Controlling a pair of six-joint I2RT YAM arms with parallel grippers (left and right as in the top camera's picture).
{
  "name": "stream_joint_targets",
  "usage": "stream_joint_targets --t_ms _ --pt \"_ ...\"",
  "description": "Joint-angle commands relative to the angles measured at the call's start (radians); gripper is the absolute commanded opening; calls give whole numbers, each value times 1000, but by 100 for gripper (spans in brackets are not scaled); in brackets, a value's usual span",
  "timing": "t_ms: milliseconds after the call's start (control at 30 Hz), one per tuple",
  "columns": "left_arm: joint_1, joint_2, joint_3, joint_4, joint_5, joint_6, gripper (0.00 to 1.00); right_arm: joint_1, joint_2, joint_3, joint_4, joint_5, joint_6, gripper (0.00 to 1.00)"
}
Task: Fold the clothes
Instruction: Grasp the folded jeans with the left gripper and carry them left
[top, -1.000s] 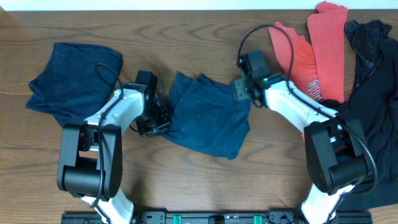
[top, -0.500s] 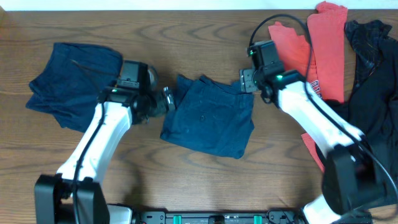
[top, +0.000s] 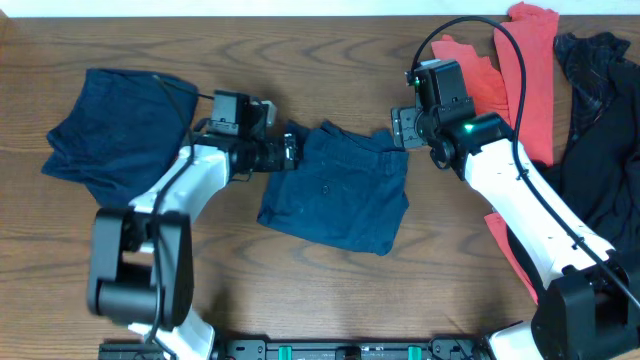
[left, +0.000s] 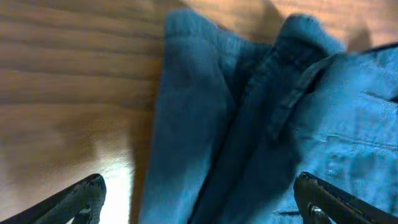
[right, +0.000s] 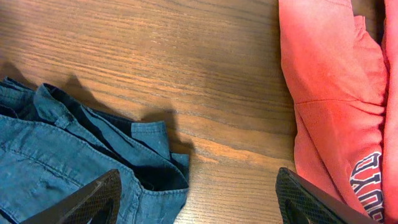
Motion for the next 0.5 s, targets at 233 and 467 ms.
stream_joint_targets --t_ms 233,467 --pt "-67 142 -3 22 255 61 99 -3 1 6 -11 -1 0 78" --pt "-120 140 -2 54 254 75 13 -3 1 6 -35 -1 -1 78"
